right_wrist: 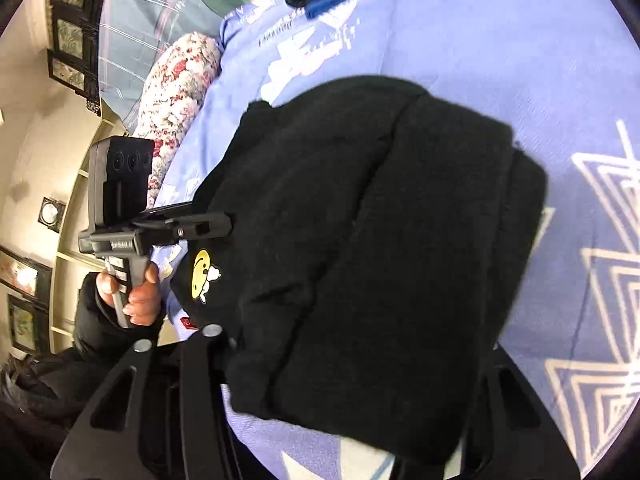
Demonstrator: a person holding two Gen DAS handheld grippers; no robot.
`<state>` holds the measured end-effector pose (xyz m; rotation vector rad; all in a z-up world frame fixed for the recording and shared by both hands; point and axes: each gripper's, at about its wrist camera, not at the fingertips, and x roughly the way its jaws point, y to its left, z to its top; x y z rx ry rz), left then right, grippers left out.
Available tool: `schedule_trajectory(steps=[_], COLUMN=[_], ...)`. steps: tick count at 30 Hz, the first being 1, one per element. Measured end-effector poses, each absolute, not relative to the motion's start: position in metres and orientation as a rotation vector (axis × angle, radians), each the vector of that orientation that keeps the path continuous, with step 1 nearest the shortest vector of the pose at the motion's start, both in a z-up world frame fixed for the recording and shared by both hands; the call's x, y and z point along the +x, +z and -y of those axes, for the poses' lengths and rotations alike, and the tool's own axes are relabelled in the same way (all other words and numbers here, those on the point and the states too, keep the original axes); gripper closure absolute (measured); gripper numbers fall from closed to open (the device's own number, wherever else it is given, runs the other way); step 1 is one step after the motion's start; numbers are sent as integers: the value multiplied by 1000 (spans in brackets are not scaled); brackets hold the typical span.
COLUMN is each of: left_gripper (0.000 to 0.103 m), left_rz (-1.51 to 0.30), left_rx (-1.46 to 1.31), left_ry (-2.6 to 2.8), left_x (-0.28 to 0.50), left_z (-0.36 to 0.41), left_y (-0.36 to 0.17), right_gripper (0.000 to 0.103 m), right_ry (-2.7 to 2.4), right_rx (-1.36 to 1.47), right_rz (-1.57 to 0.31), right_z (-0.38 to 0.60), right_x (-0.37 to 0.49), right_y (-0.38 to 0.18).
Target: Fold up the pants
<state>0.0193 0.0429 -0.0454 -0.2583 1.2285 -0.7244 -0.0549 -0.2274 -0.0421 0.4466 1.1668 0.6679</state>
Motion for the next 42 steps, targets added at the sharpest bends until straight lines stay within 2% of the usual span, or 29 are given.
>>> schedule_trajectory(steps=[4, 10, 14, 19, 20, 21, 22, 23, 24, 26, 28, 29, 30, 32, 34, 35, 36, 37, 39, 42], left_gripper=[62, 62, 61, 53, 45, 33, 29, 24, 21, 21, 24, 24, 24, 22, 17, 10, 3, 2, 2, 2], left_rz=[-1178, -1045, -947, -801, -785, -781, -779, -777, -785, -858, -984, -990, -967, -895, -830, -788, -761, -747, -739, -741], left_rx=[-312, -318, -273, -216, -225, -243, -265, -286, -296, -311, -358, -433, -470, -471, -483, -473, -437, -399, -267, -118], left_ry=[-743, -771, -751, -693, -682, -673, -658, -623, -595, -507, -381, -407, -427, -464, -478, -462, -433, -415, -397, -361], left_x=[24, 44, 100, 215, 238, 260, 286, 316, 341, 387, 417, 416, 410, 386, 352, 323, 295, 273, 207, 122], left_z=[-50, -51, -45, -34, -34, -34, -33, -32, -29, -27, -36, -44, -51, -63, -79, -88, -93, -94, -89, -76], left_y=[-29, 27, 83, 155, 162, 163, 160, 151, 137, 92, 43, 35, 37, 55, 77, 89, 98, 102, 105, 78], right_gripper=[60, 61, 61, 60, 60, 57, 55, 47, 36, 20, 21, 33, 34, 34, 26, 11, 6, 1, 1, 1], right_ry=[665, 709, 703, 656, 637, 616, 591, 544, 505, 395, 271, 208, 208, 242, 257, 260, 249, 246, 277, 266], right_rx=[452, 407, 336, 258, 258, 267, 277, 297, 302, 279, 247, 246, 273, 319, 311, 302, 290, 279, 234, 118], right_rz=[-1099, -969, -858, -714, -697, -687, -687, -686, -680, -686, -757, -823, -832, -726, -640, -605, -593, -589, -626, -662], right_z=[228, 224, 221, 214, 214, 215, 218, 223, 224, 228, 232, 234, 238, 249, 255, 260, 264, 265, 261, 244], right_x=[-55, -31, 18, 119, 148, 175, 200, 234, 255, 309, 347, 362, 364, 339, 303, 279, 256, 232, 178, 99], right_y=[-22, 38, 95, 168, 178, 183, 184, 179, 172, 136, 92, 67, 57, 64, 81, 90, 97, 101, 96, 67])
